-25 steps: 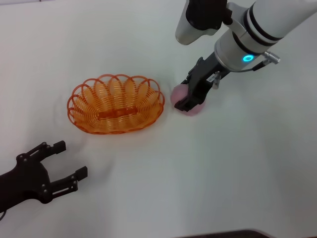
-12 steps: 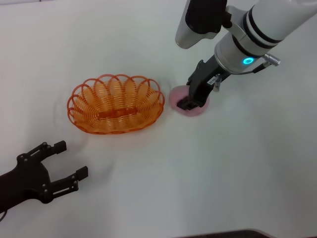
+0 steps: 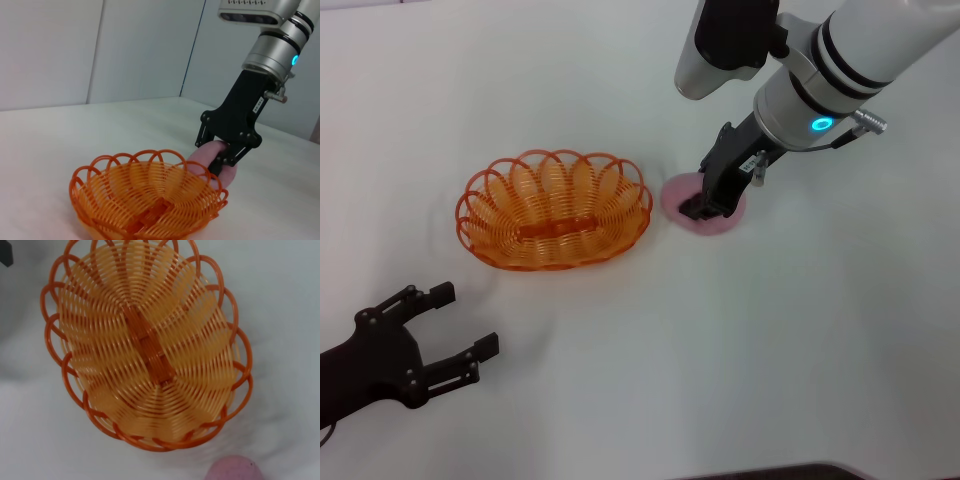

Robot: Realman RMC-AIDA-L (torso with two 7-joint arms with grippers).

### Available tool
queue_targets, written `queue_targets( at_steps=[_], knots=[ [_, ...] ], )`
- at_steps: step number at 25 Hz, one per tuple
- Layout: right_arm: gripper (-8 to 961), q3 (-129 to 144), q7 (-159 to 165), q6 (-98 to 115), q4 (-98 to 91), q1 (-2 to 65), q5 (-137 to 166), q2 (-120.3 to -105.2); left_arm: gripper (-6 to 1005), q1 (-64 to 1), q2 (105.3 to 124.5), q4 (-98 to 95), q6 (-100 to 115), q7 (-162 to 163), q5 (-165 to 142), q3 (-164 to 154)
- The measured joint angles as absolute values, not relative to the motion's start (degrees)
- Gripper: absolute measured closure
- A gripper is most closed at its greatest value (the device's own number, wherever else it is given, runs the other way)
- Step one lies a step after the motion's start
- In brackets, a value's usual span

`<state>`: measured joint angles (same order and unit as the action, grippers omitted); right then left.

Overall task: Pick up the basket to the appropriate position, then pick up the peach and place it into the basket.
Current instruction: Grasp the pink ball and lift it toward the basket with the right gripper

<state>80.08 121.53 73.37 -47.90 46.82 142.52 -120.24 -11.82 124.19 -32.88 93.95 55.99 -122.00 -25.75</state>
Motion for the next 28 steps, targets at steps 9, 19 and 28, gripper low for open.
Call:
queue_targets(
  at_steps=[9,19,28],
  knots=[
    [704,80.1,121.5,73.6,-48.3,46.8,142.5,-120.23,115,-11.9,124.19,-32.5,93.4,56.0,-122.0,-25.7],
    [784,79.6,121.7,76.1,-49.4,46.5,142.2,-120.23,115,-12.0,124.19,-32.5,93.2,56.0,-122.0,-25.7],
    [796,73.4,121.7,85.5,-62.6,41.3,140.9,-120.03,115,-12.5,124.15,-31.4,92.3,56.0,-121.7,-25.7]
  ],
)
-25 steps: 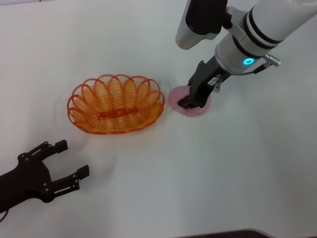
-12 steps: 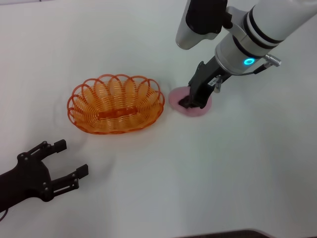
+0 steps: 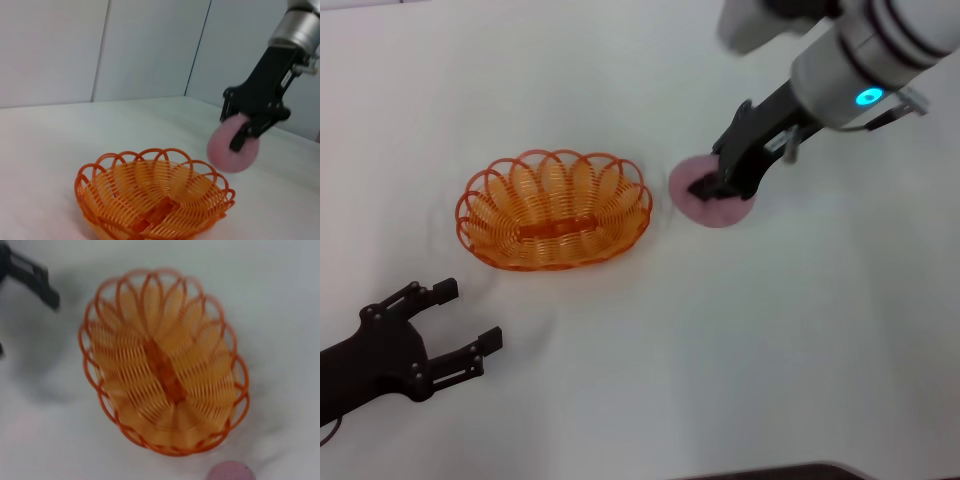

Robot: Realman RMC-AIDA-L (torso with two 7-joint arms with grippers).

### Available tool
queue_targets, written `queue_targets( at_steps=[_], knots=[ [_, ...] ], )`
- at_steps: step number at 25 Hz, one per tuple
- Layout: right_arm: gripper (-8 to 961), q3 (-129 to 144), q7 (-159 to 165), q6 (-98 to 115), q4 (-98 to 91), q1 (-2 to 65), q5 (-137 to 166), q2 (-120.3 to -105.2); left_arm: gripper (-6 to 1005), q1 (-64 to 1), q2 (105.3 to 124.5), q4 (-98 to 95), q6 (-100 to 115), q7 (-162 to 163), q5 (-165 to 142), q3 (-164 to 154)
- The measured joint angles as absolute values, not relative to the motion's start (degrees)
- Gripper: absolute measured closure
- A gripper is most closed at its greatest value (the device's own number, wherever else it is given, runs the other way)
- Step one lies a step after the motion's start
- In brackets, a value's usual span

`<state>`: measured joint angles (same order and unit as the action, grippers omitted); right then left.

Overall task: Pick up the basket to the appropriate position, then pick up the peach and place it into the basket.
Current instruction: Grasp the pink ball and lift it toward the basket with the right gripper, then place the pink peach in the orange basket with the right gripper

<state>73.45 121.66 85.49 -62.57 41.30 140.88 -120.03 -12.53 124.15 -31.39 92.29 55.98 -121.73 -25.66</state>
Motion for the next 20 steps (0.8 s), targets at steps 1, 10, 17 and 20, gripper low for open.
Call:
queue_targets(
  at_steps=[1,10,17,20],
  knots=[
    [796,72.4,121.5,86.5,-63.9,40.9,140.5,-119.99,115,-12.6,124.14,-31.2,92.2,56.0,-121.7,-25.7],
    [796,68.8,115.8,86.7,-67.8,37.7,128.2,-119.85,115,-13.2,124.03,-31.1,91.3,57.3,-121.3,-25.7],
    [795,75.0,112.2,75.1,-60.2,38.3,118.6,-120.11,115,-13.0,123.93,-31.3,91.2,57.6,-121.3,-24.4],
    [795,78.1,109.9,71.6,-57.0,39.1,114.5,-120.18,115,-12.8,123.93,-31.3,91.4,57.7,-121.3,-23.5]
  ],
)
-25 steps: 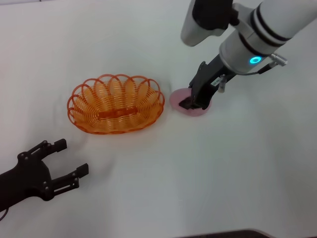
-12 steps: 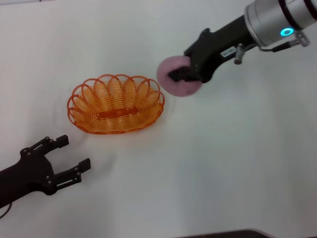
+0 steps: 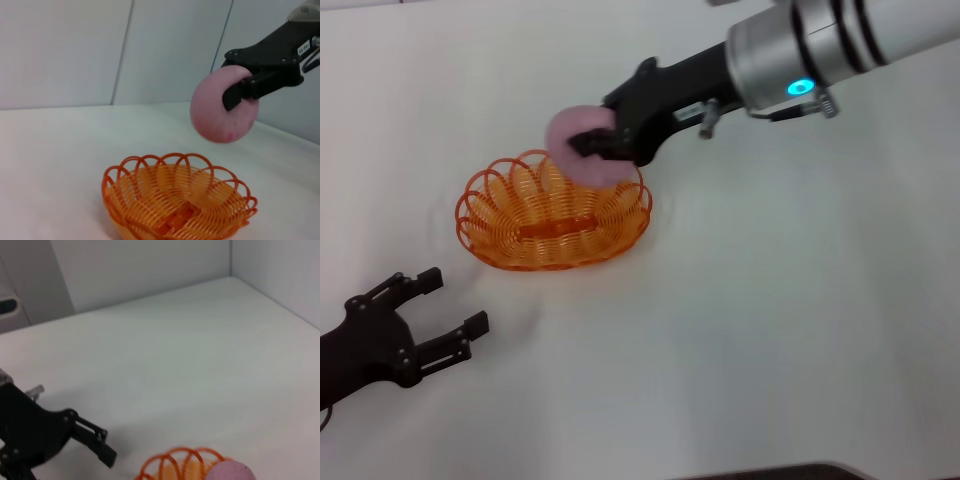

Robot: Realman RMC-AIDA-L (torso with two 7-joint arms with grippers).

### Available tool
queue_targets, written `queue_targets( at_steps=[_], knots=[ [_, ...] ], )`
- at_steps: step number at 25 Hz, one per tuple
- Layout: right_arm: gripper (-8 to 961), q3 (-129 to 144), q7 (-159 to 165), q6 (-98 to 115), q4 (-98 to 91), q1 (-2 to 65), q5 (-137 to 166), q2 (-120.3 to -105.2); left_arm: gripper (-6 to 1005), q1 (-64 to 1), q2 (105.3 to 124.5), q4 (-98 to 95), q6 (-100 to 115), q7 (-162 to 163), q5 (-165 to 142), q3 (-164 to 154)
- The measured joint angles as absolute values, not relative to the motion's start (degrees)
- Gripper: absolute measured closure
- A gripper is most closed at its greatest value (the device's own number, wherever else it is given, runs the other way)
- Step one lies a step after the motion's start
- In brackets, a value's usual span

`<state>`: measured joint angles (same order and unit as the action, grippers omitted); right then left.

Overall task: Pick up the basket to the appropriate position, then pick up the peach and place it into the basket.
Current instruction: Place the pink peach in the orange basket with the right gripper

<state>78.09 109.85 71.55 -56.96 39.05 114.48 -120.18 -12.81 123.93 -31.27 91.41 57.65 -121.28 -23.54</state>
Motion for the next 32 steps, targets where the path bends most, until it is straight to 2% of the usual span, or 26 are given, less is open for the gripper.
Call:
queue_targets(
  at_steps=[8,30,32],
  knots=[
    [795,81.6,108.6,67.3,-49.1,42.0,111.3,-120.30,116,-12.1,123.93,-31.1,92.1,57.7,-121.3,-20.4],
    [783,83.4,108.0,62.0,-42.9,41.4,110.6,-120.45,116,-12.3,123.89,-31.0,95.3,58.1,-121.1,-17.8],
    [669,83.5,107.2,62.0,-42.4,41.3,109.5,-120.54,116,-12.4,123.90,-30.9,95.3,58.1,-121.1,-17.2]
  ],
)
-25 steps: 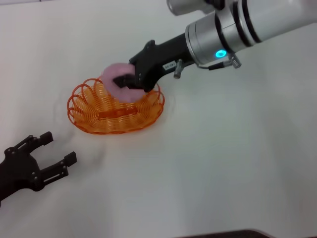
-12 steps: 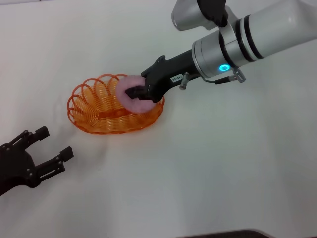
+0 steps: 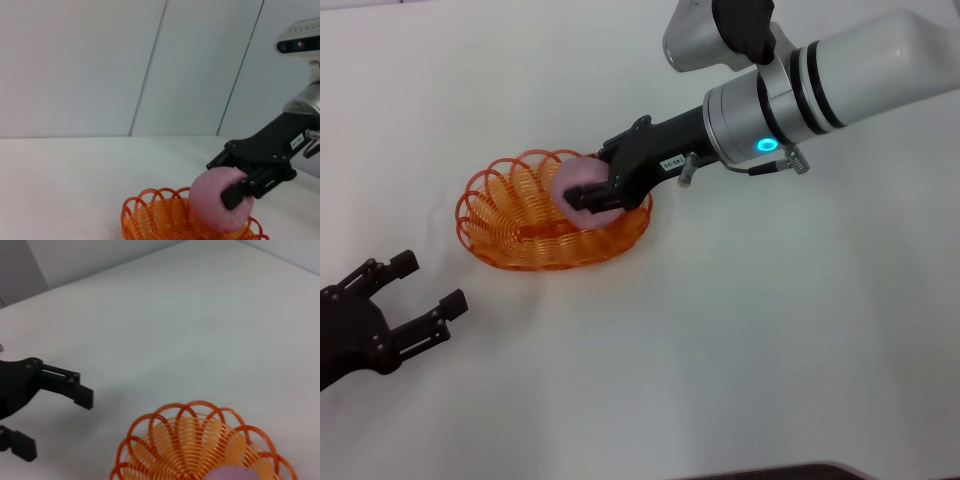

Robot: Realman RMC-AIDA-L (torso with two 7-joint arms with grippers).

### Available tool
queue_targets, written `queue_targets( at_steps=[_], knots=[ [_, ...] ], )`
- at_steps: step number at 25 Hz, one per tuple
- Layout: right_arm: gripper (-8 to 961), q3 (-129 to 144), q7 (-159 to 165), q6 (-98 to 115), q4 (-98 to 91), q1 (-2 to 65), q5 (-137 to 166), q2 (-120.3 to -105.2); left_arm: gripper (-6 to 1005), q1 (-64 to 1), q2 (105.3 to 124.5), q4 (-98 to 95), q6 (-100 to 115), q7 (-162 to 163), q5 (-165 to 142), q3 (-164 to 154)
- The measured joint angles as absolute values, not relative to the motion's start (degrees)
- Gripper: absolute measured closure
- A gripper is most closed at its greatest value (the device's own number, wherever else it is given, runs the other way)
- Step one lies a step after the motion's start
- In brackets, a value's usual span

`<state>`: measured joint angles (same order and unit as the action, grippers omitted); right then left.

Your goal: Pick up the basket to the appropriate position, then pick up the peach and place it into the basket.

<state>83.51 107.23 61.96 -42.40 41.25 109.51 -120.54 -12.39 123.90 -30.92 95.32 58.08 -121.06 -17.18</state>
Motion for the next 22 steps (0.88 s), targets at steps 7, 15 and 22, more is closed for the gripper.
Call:
queue_targets(
  at_steps=[7,15,22],
  knots=[
    [331,83.8,103.7,61.9,-40.4,40.7,104.6,-120.39,116,-12.6,123.93,-30.8,95.4,58.2,-121.0,-16.9],
    [127,83.8,103.1,61.6,-40.0,40.6,103.8,-120.47,115,-12.4,123.93,-30.8,95.4,58.2,-121.0,-16.9],
    [105,79.5,97.2,65.8,-43.7,34.9,97.2,-119.56,115,-12.2,123.93,-30.8,95.4,58.2,-121.0,-16.9]
  ],
)
